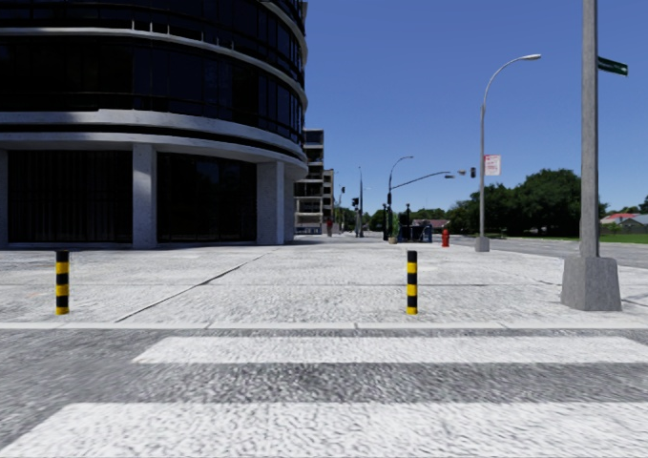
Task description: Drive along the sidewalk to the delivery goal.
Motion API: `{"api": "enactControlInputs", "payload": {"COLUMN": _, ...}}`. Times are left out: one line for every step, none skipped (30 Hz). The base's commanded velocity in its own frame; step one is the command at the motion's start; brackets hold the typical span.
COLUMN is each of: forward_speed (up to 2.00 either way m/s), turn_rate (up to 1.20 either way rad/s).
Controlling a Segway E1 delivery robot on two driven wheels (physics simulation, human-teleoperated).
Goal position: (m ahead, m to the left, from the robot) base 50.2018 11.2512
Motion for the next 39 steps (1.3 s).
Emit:
{"api": "enactControlInputs", "payload": {"forward_speed": 2.0, "turn_rate": 0.39}}
{"api": "enactControlInputs", "payload": {"forward_speed": 2.0, "turn_rate": 0.0}}
{"api": "enactControlInputs", "payload": {"forward_speed": 2.0, "turn_rate": 0.0}}
{"api": "enactControlInputs", "payload": {"forward_speed": 2.0, "turn_rate": 0.0}}
{"api": "enactControlInputs", "payload": {"forward_speed": 2.0, "turn_rate": 0.0}}
{"api": "enactControlInputs", "payload": {"forward_speed": 2.0, "turn_rate": 0.0}}
{"api": "enactControlInputs", "payload": {"forward_speed": 2.0, "turn_rate": 0.0}}
{"api": "enactControlInputs", "payload": {"forward_speed": 2.0, "turn_rate": 0.0}}
{"api": "enactControlInputs", "payload": {"forward_speed": 2.0, "turn_rate": 0.0}}
{"api": "enactControlInputs", "payload": {"forward_speed": 2.0, "turn_rate": 0.0}}
{"api": "enactControlInputs", "payload": {"forward_speed": 2.0, "turn_rate": 0.0}}
{"api": "enactControlInputs", "payload": {"forward_speed": 2.0, "turn_rate": 0.0}}
{"api": "enactControlInputs", "payload": {"forward_speed": 2.0, "turn_rate": 0.0}}
{"api": "enactControlInputs", "payload": {"forward_speed": 2.0, "turn_rate": 0.0}}
{"api": "enactControlInputs", "payload": {"forward_speed": 2.0, "turn_rate": 0.0}}
{"api": "enactControlInputs", "payload": {"forward_speed": 2.0, "turn_rate": 0.0}}
{"api": "enactControlInputs", "payload": {"forward_speed": 2.0, "turn_rate": 0.0}}
{"api": "enactControlInputs", "payload": {"forward_speed": 2.0, "turn_rate": 0.0}}
{"api": "enactControlInputs", "payload": {"forward_speed": 2.0, "turn_rate": 0.0}}
{"api": "enactControlInputs", "payload": {"forward_speed": 2.0, "turn_rate": 0.03}}
{"api": "enactControlInputs", "payload": {"forward_speed": 2.0, "turn_rate": 0.15}}
{"api": "enactControlInputs", "payload": {"forward_speed": 2.0, "turn_rate": 0.15}}
{"api": "enactControlInputs", "payload": {"forward_speed": 2.0, "turn_rate": 0.27}}
{"api": "enactControlInputs", "payload": {"forward_speed": 2.0, "turn_rate": 0.32}}
{"api": "enactControlInputs", "payload": {"forward_speed": 2.0, "turn_rate": 0.32}}
{"api": "enactControlInputs", "payload": {"forward_speed": 2.0, "turn_rate": 0.32}}
{"api": "enactControlInputs", "payload": {"forward_speed": 2.0, "turn_rate": 0.18}}
{"api": "enactControlInputs", "payload": {"forward_speed": 2.0, "turn_rate": 0.0}}
{"api": "enactControlInputs", "payload": {"forward_speed": 2.0, "turn_rate": 0.0}}
{"api": "enactControlInputs", "payload": {"forward_speed": 2.0, "turn_rate": 0.0}}
{"api": "enactControlInputs", "payload": {"forward_speed": 2.0, "turn_rate": 0.0}}
{"api": "enactControlInputs", "payload": {"forward_speed": 2.0, "turn_rate": 0.0}}
{"api": "enactControlInputs", "payload": {"forward_speed": 2.0, "turn_rate": 0.0}}
{"api": "enactControlInputs", "payload": {"forward_speed": 2.0, "turn_rate": 0.0}}
{"api": "enactControlInputs", "payload": {"forward_speed": 2.0, "turn_rate": 0.0}}
{"api": "enactControlInputs", "payload": {"forward_speed": 2.0, "turn_rate": 0.0}}
{"api": "enactControlInputs", "payload": {"forward_speed": 2.0, "turn_rate": 0.0}}
{"api": "enactControlInputs", "payload": {"forward_speed": 2.0, "turn_rate": 0.0}}
{"api": "enactControlInputs", "payload": {"forward_speed": 2.0, "turn_rate": 0.0}}
